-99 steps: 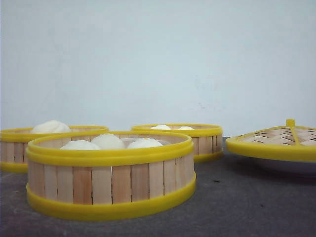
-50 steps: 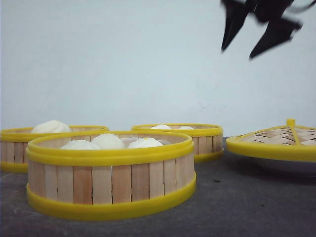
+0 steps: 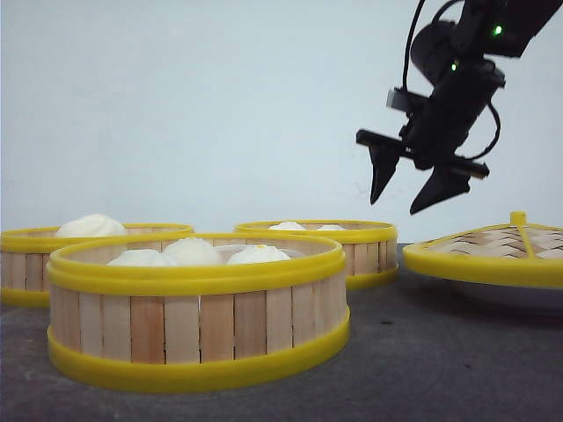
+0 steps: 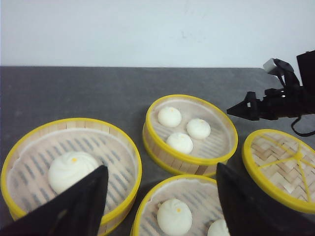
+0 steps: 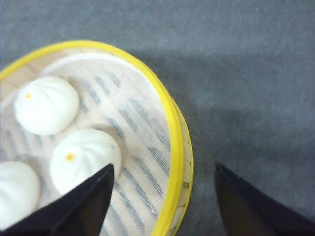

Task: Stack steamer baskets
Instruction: 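Move the right gripper down to the rim of the farther steamer basket, then grip the basket rim with the right gripper and lift it, then lower the held basket onto the nearest bun-filled basket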

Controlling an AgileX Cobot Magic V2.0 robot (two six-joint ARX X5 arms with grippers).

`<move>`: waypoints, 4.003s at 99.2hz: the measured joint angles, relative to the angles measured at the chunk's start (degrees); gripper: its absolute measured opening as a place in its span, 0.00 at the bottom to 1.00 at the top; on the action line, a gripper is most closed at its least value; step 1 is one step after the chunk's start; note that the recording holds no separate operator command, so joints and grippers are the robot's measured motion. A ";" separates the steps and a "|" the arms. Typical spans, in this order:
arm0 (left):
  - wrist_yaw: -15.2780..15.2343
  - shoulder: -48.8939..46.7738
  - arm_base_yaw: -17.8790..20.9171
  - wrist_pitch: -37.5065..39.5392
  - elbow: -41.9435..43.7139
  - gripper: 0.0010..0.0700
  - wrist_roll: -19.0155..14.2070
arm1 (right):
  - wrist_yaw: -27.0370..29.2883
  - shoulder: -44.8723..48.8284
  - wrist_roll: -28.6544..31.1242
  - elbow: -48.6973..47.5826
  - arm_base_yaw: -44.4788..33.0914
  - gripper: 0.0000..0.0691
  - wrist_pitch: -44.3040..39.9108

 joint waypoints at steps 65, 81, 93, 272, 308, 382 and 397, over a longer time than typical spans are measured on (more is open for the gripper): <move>0.02 -0.66 0.00 -5.51 0.00 0.60 0.68 | 8.17 4.83 2.67 0.02 3.61 0.27 1.53; 0.00 -0.70 0.00 -5.86 0.00 0.60 1.16 | 8.81 4.83 3.96 0.02 3.74 0.18 0.63; 0.00 -0.74 0.00 -6.78 0.00 0.60 1.81 | 9.11 4.83 6.14 0.02 3.76 0.12 0.70; -0.20 -16.48 0.00 -17.09 0.00 0.60 3.06 | -0.92 -19.93 -11.45 13.11 16.52 0.05 -32.52; -0.20 -16.50 0.00 -17.14 0.00 0.60 3.06 | -0.90 -19.93 -12.41 2.27 20.79 0.05 -24.44; -0.17 -16.50 0.00 -17.57 0.00 0.60 3.06 | -0.68 -19.87 -9.68 -10.23 21.42 0.05 -10.86; -0.20 -16.50 0.00 -17.62 0.00 0.60 3.06 | -0.79 -19.15 -9.27 -10.23 21.79 0.05 -10.80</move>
